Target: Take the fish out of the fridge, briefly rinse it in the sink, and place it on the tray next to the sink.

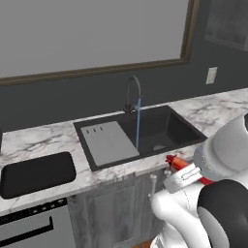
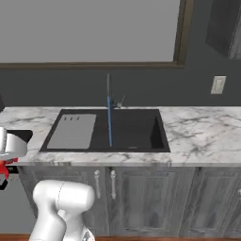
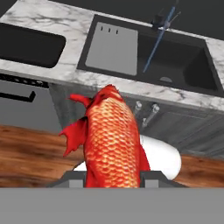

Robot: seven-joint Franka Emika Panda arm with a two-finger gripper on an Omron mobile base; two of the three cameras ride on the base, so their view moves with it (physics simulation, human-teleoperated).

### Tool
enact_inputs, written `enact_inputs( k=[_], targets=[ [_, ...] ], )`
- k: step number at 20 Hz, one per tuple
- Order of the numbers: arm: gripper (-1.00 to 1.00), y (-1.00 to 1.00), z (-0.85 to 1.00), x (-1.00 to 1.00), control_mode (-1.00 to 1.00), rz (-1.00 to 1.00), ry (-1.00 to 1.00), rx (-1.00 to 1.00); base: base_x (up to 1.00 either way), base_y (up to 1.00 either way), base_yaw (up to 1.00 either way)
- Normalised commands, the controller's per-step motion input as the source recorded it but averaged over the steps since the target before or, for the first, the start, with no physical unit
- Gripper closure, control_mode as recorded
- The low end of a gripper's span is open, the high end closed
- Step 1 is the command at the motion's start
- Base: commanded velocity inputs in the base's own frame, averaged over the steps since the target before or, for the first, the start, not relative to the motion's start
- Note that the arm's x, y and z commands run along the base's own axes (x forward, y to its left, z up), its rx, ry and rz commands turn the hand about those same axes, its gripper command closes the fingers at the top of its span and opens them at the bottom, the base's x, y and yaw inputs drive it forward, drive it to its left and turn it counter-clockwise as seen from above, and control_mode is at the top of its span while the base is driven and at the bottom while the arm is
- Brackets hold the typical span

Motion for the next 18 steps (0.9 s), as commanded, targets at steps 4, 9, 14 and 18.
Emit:
enact_inputs(
  k=[4,9,14,18],
  targets=[
    [1.0,0.0,0.0,0.0,1.0,0.0,0.0,0.0,0.04,1.0,0.0],
    [1.0,0.0,0.0,0.0,1.0,0.0,0.0,0.0,0.52,1.0,-0.01],
    [1.0,0.0,0.0,0.0,1.0,0.0,0.0,0.0,1.0,0.92,-0.07],
    [1.0,0.13,-0.17,0.74,-1.0,-0.01,0.08,0.0,0.2,0.05,-0.02]
  ],
)
